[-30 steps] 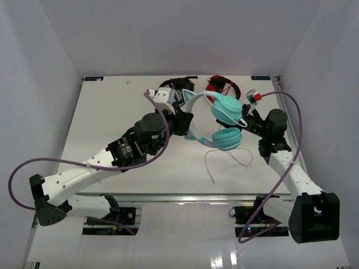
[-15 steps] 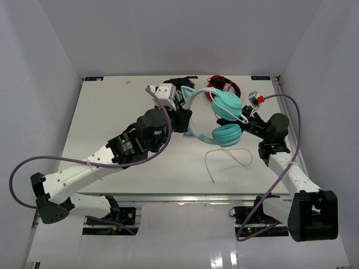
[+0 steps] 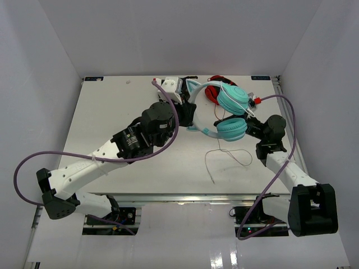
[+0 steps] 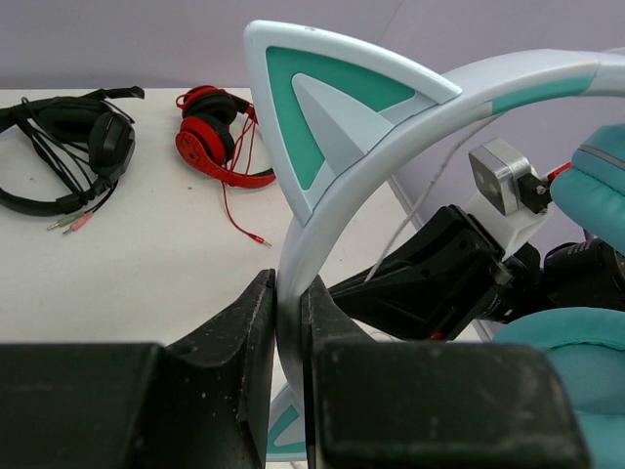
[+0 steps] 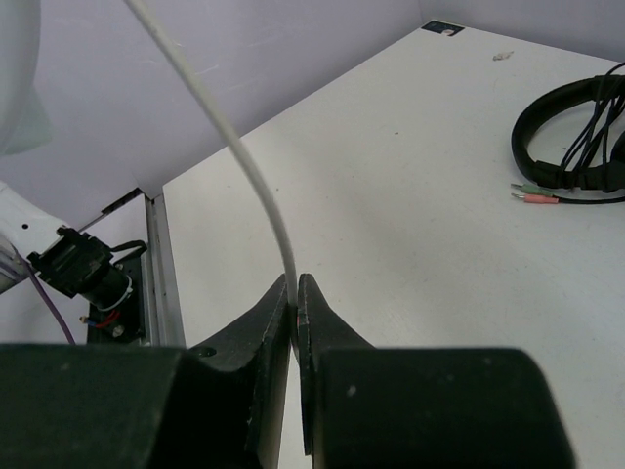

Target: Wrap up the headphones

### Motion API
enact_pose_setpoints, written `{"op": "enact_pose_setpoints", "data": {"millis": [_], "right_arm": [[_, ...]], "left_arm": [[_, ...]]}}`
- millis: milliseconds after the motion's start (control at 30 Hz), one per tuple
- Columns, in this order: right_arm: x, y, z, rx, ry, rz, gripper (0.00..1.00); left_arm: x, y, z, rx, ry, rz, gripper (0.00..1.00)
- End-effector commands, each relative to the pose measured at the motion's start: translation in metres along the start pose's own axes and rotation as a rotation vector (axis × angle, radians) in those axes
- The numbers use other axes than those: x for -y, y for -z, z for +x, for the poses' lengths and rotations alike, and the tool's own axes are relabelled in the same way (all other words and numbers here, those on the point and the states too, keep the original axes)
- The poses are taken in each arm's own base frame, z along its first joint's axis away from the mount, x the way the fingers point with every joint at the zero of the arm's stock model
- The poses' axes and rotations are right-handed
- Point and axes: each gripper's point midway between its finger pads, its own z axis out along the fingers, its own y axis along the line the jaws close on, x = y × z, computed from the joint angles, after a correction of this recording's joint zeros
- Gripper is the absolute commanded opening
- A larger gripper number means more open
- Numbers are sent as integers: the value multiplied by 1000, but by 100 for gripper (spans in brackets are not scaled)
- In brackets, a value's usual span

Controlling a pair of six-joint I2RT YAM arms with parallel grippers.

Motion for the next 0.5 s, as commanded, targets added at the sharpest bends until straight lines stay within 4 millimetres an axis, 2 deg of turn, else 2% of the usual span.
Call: {"op": "enact_pose_setpoints", "data": {"millis": [0,133,300,467], "right_arm": [[-12,-7,-9,15,48,-70,15],[-11,-12,-9,8,39,-80,29],[-6,-18,-7,-2,31,-90,39],[-10,-22,4,-31,31,-135,51]], "left_arm": [[16,7,-49,116,77,44,0],[19,6,-50,117,76,51,0],[21,7,-54,122,91,55,0],[21,8,-60,135,98,52,0]]}}
